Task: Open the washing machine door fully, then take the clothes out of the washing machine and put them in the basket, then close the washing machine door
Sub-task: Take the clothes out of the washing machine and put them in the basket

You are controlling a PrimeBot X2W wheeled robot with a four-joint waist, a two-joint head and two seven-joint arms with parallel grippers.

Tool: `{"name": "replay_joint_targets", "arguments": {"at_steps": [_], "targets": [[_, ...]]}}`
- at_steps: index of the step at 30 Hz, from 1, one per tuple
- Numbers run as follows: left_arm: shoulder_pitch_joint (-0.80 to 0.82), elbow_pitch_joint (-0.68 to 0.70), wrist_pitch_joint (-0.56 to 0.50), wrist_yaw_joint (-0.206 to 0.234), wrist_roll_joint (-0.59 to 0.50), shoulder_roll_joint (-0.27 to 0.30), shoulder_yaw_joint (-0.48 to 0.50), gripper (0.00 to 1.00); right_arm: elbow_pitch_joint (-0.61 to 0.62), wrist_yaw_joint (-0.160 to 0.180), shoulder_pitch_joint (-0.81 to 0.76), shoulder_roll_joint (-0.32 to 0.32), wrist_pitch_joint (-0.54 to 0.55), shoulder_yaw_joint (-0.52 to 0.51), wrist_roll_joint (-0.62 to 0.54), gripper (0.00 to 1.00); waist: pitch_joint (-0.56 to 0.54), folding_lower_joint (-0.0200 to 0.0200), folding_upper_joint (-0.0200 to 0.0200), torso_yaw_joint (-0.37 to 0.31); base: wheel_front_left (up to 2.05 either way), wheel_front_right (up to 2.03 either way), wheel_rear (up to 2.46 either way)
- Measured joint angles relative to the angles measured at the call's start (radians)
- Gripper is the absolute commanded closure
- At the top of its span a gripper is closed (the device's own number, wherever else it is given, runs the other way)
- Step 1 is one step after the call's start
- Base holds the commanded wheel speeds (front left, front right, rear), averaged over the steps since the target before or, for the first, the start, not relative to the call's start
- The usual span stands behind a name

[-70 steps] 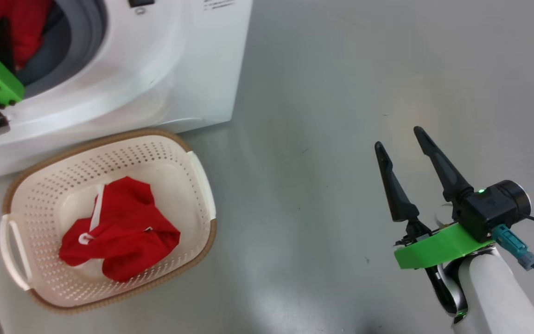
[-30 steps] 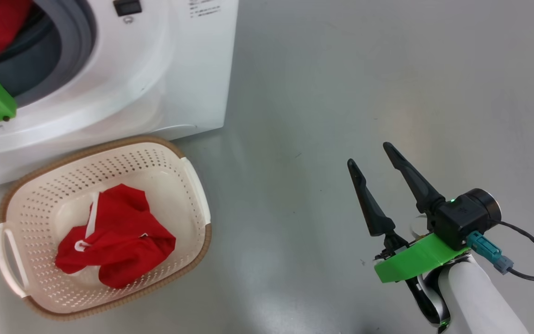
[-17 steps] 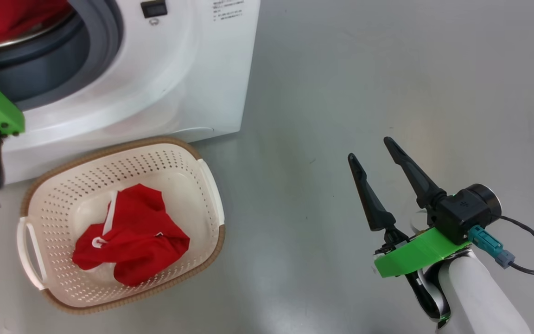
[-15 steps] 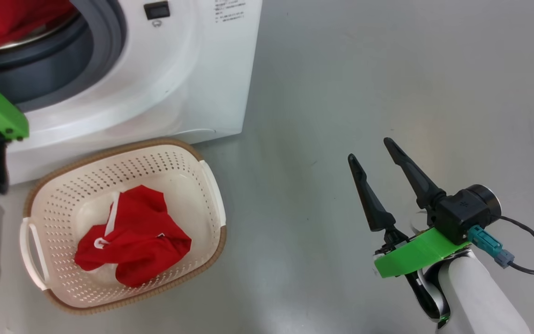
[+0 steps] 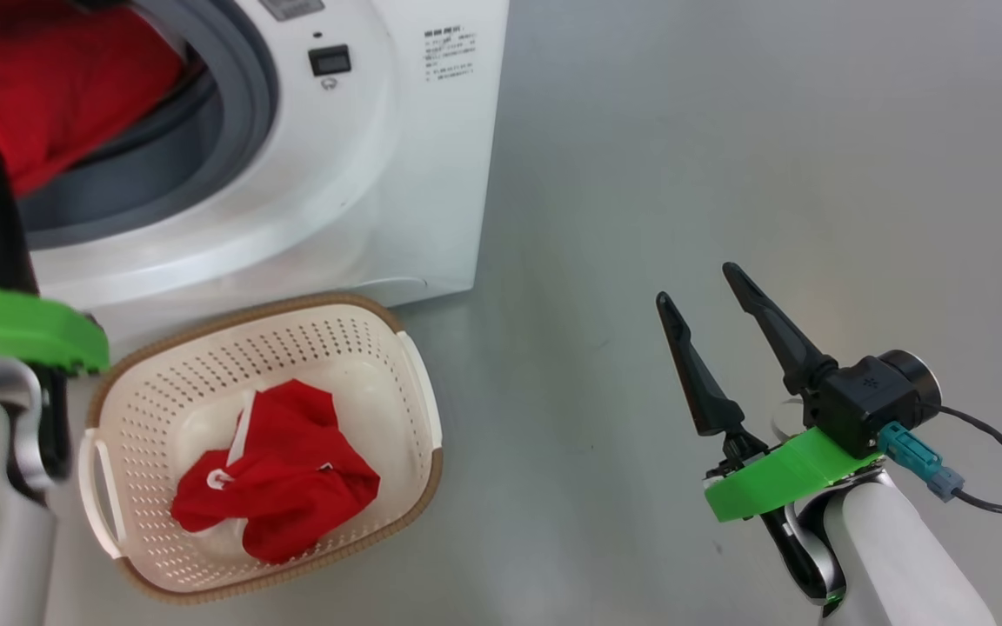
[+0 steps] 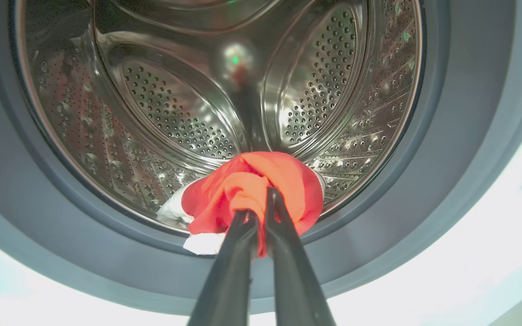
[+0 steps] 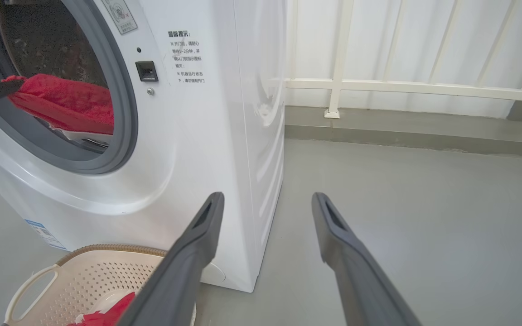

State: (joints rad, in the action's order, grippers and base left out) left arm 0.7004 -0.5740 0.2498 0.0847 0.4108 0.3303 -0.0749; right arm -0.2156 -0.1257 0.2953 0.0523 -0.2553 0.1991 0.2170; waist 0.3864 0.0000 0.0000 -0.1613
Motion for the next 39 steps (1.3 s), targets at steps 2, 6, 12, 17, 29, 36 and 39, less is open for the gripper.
{"name": "replay_joint_targets", "arguments": {"at_steps": [2, 6, 12, 17, 29, 36, 39], "targets": [[-0.045, 0.046, 0.000, 0.010, -0.008, -0.001, 0.004, 1.00, -0.002, 0.000, 0.000, 0.000, 0.000, -0.001, 0.001, 0.00, -0.014, 0.0000, 0.0000, 0.003, 0.00, 0.00, 0.00], [-0.126, 0.135, 0.000, 0.024, -0.008, -0.011, 0.006, 1.00, -0.006, 0.000, -0.005, 0.000, 0.000, -0.007, 0.002, 0.00, -0.043, 0.0000, 0.0000, 0.011, 0.00, 0.00, 0.00], [-0.231, 0.260, -0.005, 0.059, -0.016, -0.024, -0.006, 1.00, -0.010, 0.000, -0.023, 0.000, 0.000, -0.022, 0.002, 0.00, -0.088, 0.0000, 0.0000, 0.031, 0.00, 0.00, 0.00], [-0.385, 0.425, -0.047, 0.103, -0.023, -0.030, -0.022, 1.00, -0.020, 0.000, -0.054, 0.000, 0.000, -0.022, 0.005, 0.00, -0.153, 0.0000, 0.0000, 0.051, 0.00, 0.00, 0.00], [-0.571, 0.708, -0.109, 0.174, -0.039, -0.028, -0.027, 1.00, -0.024, 0.000, -0.092, 0.000, 0.000, -0.025, 0.005, 0.00, -0.224, 0.0000, 0.0000, 0.076, 0.00, 0.00, 0.00], [-0.611, 0.798, -0.126, 0.194, -0.044, -0.028, -0.037, 1.00, -0.020, 0.000, -0.092, 0.000, 0.000, -0.024, 0.005, 0.00, -0.227, 0.0000, 0.0000, 0.077, 0.00, 0.00, 0.00], [-0.620, 0.801, -0.126, 0.197, -0.044, -0.028, -0.041, 1.00, -0.020, 0.000, -0.092, 0.000, 0.000, -0.023, 0.005, 0.00, -0.224, 0.0000, 0.0000, 0.077, 0.00, 0.00, 0.00]]}}
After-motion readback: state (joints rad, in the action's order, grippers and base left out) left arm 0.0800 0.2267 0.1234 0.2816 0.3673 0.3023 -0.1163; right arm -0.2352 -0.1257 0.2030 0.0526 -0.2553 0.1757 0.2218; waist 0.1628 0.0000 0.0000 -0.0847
